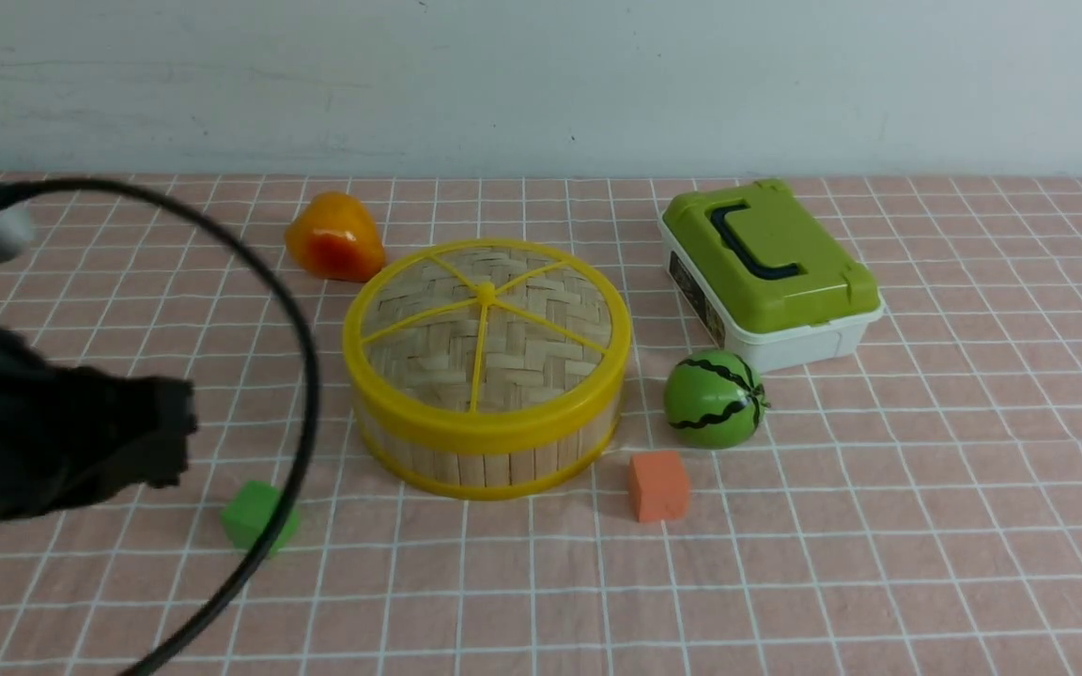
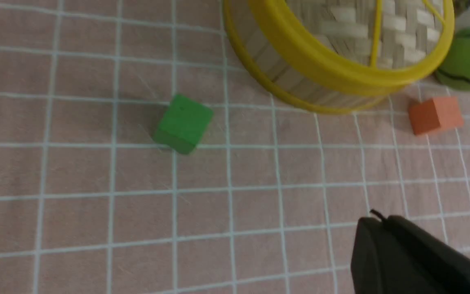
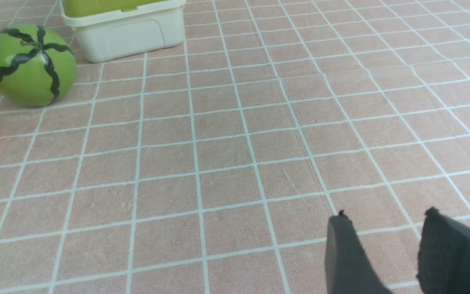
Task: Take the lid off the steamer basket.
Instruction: Use the left arm to lift the lid of the steamer
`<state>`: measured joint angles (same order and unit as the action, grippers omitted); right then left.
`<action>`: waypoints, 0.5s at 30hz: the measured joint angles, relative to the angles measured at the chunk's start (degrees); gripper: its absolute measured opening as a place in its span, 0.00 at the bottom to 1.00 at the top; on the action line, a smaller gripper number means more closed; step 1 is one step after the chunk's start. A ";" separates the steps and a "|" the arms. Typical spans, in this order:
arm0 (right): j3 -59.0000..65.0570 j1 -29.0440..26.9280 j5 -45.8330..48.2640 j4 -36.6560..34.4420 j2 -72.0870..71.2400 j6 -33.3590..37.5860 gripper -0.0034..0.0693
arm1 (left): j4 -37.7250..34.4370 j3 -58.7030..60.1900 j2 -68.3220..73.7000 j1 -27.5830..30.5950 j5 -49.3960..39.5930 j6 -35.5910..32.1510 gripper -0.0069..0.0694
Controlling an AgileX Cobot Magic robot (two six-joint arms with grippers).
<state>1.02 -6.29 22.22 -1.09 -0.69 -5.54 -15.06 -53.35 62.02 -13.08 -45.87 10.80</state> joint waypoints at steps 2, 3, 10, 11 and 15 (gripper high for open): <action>0.00 0.00 0.00 0.00 0.00 0.00 0.38 | -0.01 -4.37 4.08 -0.96 -2.97 -0.09 0.07; 0.00 0.00 0.00 0.00 0.00 0.00 0.38 | 0.37 -9.57 9.68 -2.39 -6.63 -0.09 0.07; 0.00 0.00 0.00 0.00 0.00 0.00 0.38 | 9.69 -33.99 31.92 -9.28 -17.19 1.15 0.07; 0.00 0.00 0.00 0.00 0.00 0.00 0.38 | 11.06 -37.30 34.77 -10.03 -18.22 1.41 0.07; 0.00 0.00 0.00 0.00 0.00 0.00 0.38 | 13.85 -47.11 42.71 -11.52 -19.71 1.90 0.07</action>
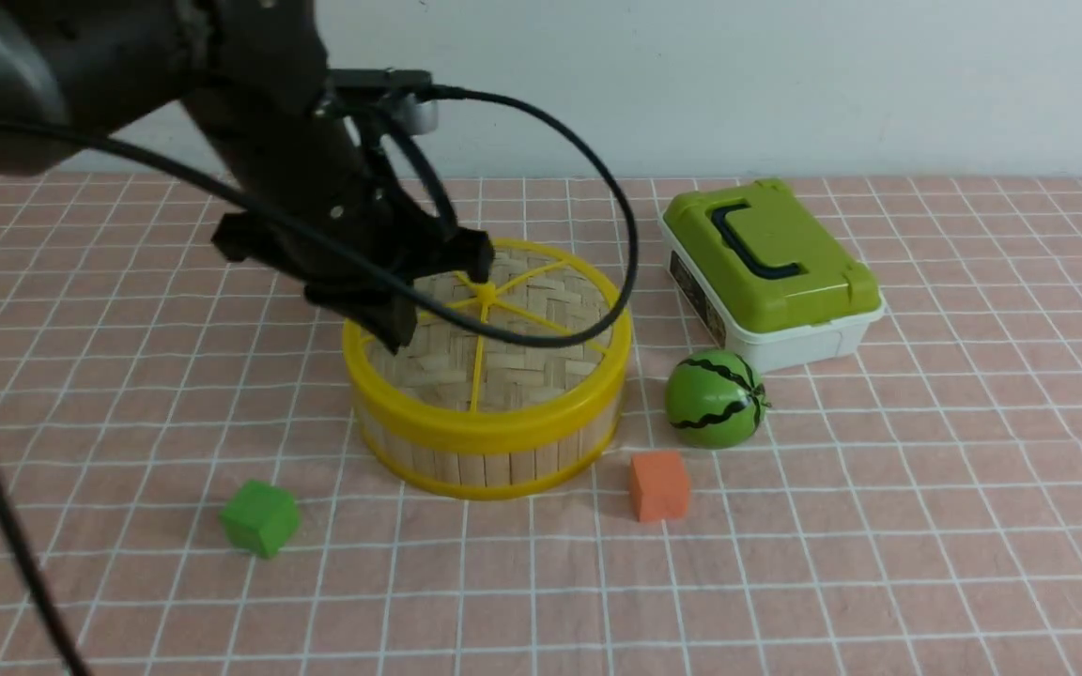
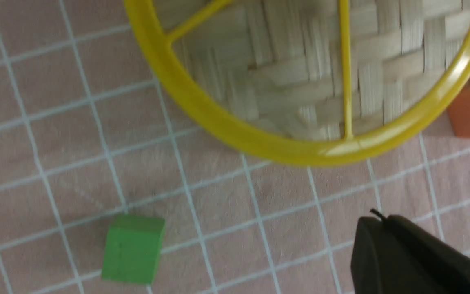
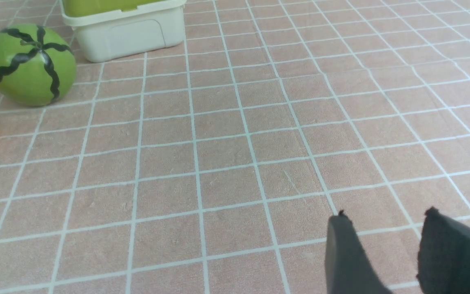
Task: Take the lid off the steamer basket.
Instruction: Use the left arm to lift the lid of the steamer
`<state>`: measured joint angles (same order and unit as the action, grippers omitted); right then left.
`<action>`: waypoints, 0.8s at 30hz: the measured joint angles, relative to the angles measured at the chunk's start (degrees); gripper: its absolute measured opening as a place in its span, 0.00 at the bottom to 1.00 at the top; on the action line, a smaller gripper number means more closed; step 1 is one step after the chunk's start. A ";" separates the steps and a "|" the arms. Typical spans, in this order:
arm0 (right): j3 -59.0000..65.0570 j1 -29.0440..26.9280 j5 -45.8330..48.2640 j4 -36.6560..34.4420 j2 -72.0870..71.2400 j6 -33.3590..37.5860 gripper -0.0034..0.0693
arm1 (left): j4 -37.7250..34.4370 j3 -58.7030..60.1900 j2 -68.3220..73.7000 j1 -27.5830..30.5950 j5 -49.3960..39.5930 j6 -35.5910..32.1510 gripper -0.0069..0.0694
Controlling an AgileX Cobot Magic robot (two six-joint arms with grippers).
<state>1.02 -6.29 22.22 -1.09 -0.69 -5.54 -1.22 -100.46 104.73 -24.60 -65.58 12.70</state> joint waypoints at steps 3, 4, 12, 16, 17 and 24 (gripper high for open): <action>0.00 0.00 0.00 0.00 0.00 0.00 0.38 | 0.83 -8.18 5.54 -0.26 -0.49 0.06 0.07; 0.00 0.00 0.00 0.00 0.00 0.00 0.38 | 1.22 -10.23 6.62 -0.26 -0.63 0.17 0.08; 0.00 0.00 0.00 0.00 0.00 0.00 0.38 | 5.20 -25.51 19.80 -0.68 -2.08 0.37 0.33; 0.00 0.00 0.00 0.00 0.00 0.00 0.38 | 5.86 -29.02 23.61 -1.12 -2.12 0.37 0.48; 0.00 0.00 0.00 0.00 0.00 0.00 0.38 | 6.26 -29.49 24.56 -1.12 -2.12 0.37 0.51; 0.00 0.00 0.00 0.00 0.00 0.00 0.38 | 7.95 -29.87 26.65 -1.12 -0.93 0.41 0.51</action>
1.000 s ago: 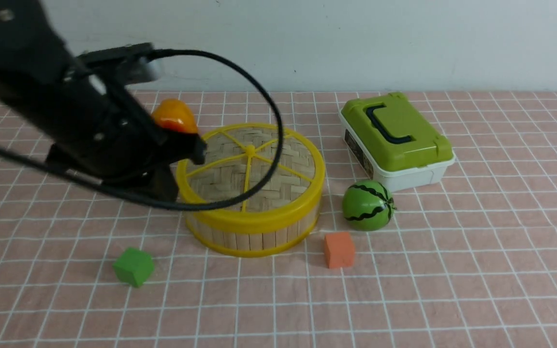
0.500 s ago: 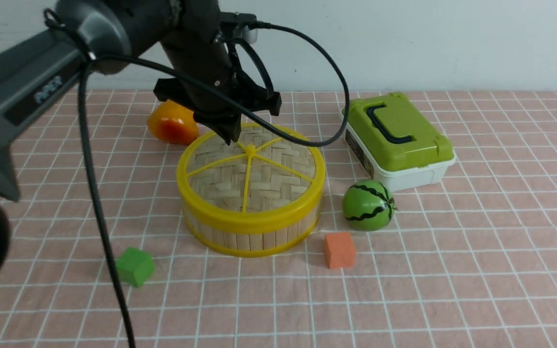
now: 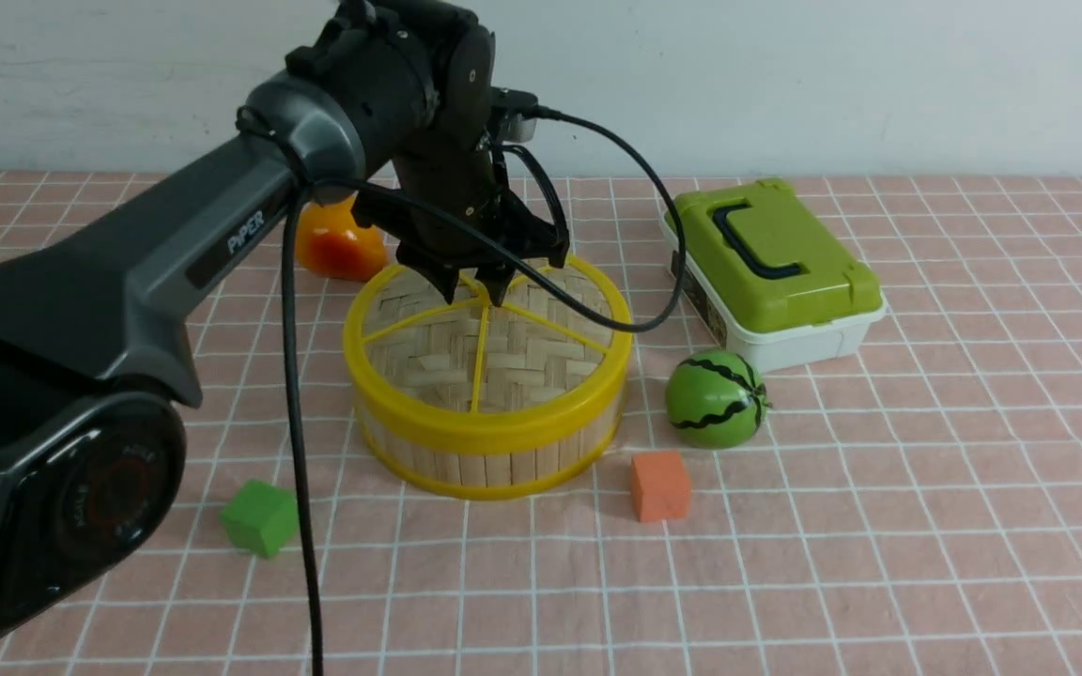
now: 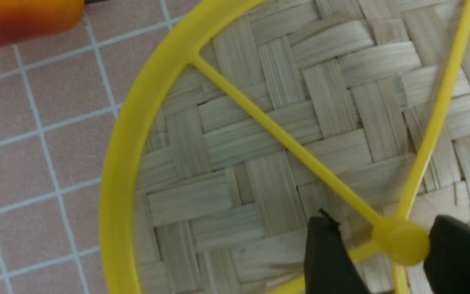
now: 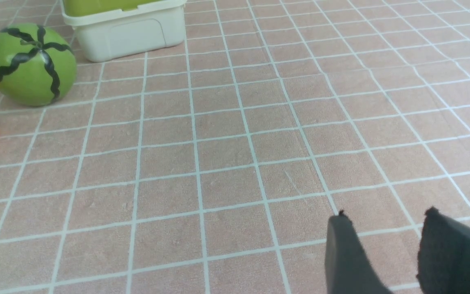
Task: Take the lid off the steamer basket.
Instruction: Use the left arm to lift the lid of the steamer
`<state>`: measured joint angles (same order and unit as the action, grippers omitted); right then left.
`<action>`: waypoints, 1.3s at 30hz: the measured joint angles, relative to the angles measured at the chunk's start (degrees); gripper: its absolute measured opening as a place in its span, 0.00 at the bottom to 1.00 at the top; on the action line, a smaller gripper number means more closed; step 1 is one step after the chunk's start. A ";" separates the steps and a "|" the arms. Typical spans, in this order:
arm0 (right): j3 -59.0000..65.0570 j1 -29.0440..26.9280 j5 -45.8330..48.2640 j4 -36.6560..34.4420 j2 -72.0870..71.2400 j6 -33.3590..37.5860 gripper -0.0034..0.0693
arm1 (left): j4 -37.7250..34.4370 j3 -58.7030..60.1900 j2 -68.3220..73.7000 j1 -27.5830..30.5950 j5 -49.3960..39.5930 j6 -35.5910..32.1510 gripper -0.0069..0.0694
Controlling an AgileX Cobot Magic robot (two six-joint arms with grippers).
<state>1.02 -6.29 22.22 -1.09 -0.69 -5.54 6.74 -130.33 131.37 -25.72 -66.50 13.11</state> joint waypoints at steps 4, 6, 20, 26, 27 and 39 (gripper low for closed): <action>0.00 0.00 0.00 0.00 0.00 0.00 0.38 | 0.12 0.00 0.12 0.00 1.00 0.00 0.45; 0.00 0.00 0.00 0.00 0.00 0.00 0.38 | -0.13 0.00 0.18 0.00 1.01 0.00 0.42; 0.00 0.00 0.00 0.00 0.00 0.00 0.38 | -0.20 -0.38 0.64 -0.11 0.27 1.75 0.42; 0.00 0.00 0.00 0.00 0.00 0.00 0.38 | -0.46 -0.40 0.64 -0.11 0.32 1.48 0.32; 0.00 0.00 0.00 0.00 0.00 0.00 0.38 | -0.53 -0.40 0.64 -0.11 0.32 1.48 0.32; 0.00 0.00 0.00 0.00 0.00 0.00 0.38 | -1.92 -0.45 0.64 -0.11 0.32 1.48 0.23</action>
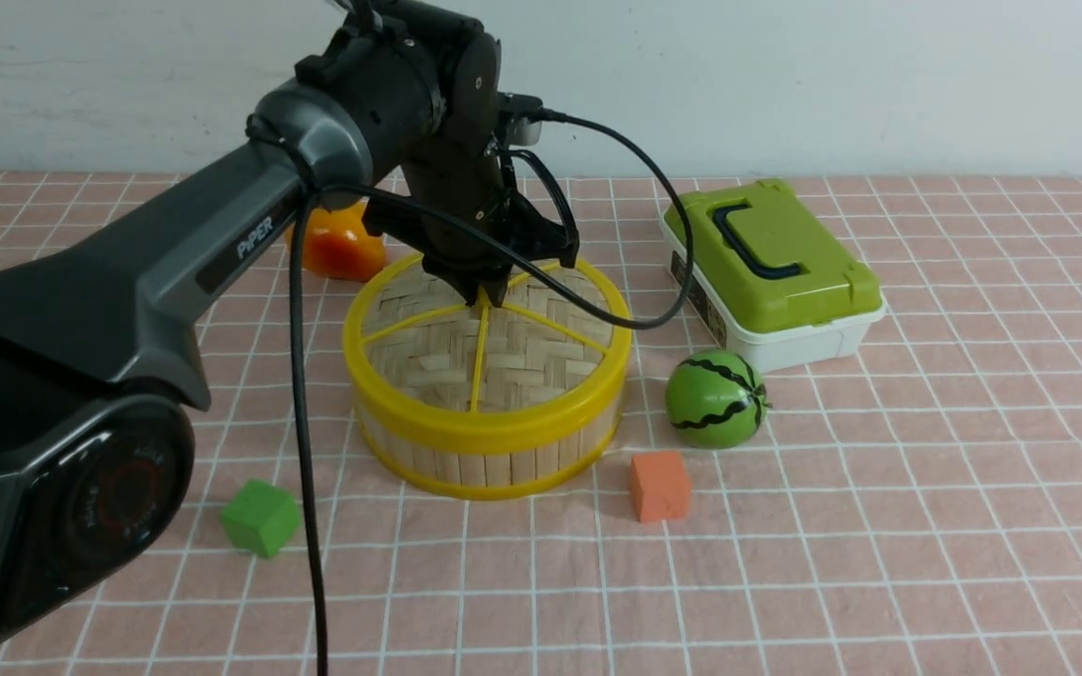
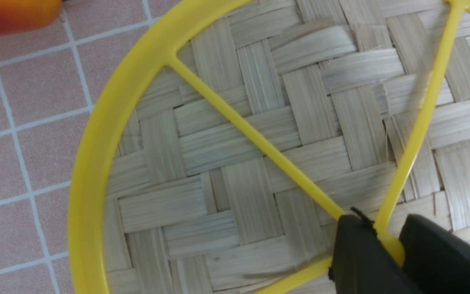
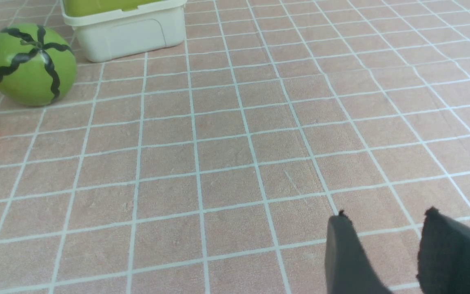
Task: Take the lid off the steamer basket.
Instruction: Use the left arm to lift the lid of the steamer, then use the left arm to place the steamer lid on the table
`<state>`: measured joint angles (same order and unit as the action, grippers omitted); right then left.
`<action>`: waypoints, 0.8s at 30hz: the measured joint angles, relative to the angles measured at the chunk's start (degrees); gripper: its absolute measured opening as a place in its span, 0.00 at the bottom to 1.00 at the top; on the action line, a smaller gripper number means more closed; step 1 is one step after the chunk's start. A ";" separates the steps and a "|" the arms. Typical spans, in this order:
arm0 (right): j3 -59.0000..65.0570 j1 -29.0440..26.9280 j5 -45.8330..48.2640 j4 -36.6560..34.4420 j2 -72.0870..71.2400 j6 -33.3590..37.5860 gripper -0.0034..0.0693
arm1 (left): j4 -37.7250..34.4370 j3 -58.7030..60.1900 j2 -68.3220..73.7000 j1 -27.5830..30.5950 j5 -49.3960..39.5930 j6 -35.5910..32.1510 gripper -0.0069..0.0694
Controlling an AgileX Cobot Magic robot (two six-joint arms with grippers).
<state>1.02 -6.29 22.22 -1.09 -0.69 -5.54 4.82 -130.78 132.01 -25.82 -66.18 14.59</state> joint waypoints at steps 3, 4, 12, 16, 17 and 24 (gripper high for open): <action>0.00 0.00 0.00 0.00 0.00 0.00 0.38 | -0.26 0.00 0.00 0.06 0.00 0.00 0.23; 0.00 0.00 0.00 0.00 0.00 0.00 0.38 | -0.33 0.00 -0.06 0.06 0.00 0.00 0.23; 0.00 0.00 0.00 0.00 0.00 0.00 0.38 | -0.95 0.05 -8.27 0.06 0.92 -0.12 0.23; 0.00 0.00 0.00 0.00 0.00 0.00 0.38 | 1.82 -0.21 -16.47 0.38 -0.10 -1.76 0.23; 0.00 0.00 0.00 0.00 0.00 0.00 0.38 | 2.99 -0.26 -17.93 0.83 -1.40 -2.19 0.23; 0.00 0.00 0.00 0.00 0.00 0.00 0.38 | 7.10 7.20 -24.28 10.33 -5.05 -2.80 0.23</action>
<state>1.02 -6.29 22.22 -1.09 -0.69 -5.54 11.92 -123.58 107.73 -15.49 -71.23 11.79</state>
